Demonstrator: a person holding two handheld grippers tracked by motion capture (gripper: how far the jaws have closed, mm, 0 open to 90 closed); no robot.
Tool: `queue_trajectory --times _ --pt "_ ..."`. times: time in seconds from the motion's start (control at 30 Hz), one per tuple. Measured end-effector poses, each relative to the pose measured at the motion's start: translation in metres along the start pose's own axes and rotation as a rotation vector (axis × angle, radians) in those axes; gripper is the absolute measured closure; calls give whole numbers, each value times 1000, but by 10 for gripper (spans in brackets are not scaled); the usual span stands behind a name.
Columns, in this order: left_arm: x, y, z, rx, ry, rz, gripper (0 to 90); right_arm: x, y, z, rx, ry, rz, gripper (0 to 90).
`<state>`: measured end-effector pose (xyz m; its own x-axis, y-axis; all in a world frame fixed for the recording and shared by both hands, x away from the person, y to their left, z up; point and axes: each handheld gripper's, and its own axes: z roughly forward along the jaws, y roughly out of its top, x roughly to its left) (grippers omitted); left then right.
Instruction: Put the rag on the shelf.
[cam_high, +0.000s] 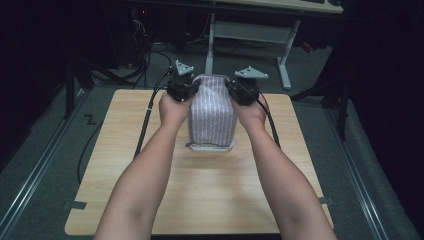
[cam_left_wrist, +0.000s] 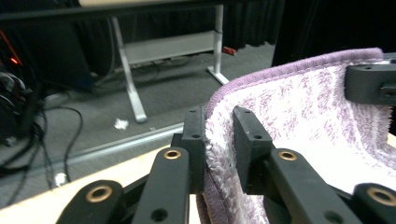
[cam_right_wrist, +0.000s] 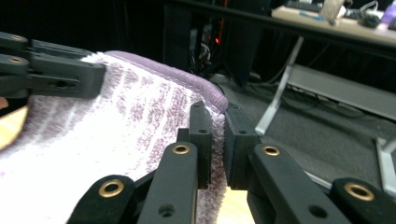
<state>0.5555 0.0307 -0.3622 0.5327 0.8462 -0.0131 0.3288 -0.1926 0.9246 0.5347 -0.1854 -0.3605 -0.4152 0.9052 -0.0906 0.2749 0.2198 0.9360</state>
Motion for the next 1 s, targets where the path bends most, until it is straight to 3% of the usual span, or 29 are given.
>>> queue_trajectory --times 0.03,0.07,0.1,0.2,0.57,0.73,1.0 --pt "0 0 0 0 0 0 722 0 0 0 0 0 0 827" --pt "1 -3 4 16 -35 -28 652 -1 -4 3 10 -20 21 741" --pt "1 -3 4 16 -35 -28 610 -1 -5 4 8 -27 27 687" --pt "-2 -3 2 -20 -42 -29 572 -3 -7 7 23 -7 44 620" --pt "-5 -2 -10 -37 -31 -39 549 -2 -4 -1 20 16 45 573" --pt "-8 -2 -18 -47 -21 -10 542 0 -3 -6 4 19 42 569" --pt "-13 -1 -31 -68 -19 -3 515 5 -3 -13 8 40 43 555"
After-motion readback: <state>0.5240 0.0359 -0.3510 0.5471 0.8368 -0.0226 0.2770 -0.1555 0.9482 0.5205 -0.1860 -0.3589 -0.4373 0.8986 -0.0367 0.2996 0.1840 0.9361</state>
